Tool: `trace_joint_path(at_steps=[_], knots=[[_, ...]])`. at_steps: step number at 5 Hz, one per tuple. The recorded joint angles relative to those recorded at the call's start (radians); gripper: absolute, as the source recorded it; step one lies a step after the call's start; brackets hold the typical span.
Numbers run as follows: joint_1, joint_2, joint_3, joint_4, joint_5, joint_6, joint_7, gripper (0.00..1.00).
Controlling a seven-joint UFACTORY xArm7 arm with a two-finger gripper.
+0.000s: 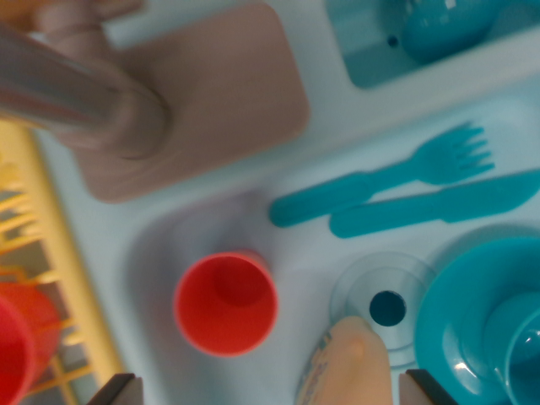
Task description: Pick detergent from the sink
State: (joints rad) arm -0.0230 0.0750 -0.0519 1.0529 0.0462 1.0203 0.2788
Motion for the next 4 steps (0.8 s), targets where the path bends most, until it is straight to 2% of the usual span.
trace_joint_path(at_steps=[1,2,3,4], knots=[[-0.0041,0.003,-0.002,-0.040,0.0002,-0.042,0.017,0.00],[-0.0041,0.003,-0.002,-0.040,0.0002,-0.042,0.017,0.00],[-0.0078,0.006,-0.005,-0.075,0.0004,-0.080,0.032,0.00],[-0.0078,0.006,-0.005,-0.075,0.0004,-0.080,0.032,0.00]])
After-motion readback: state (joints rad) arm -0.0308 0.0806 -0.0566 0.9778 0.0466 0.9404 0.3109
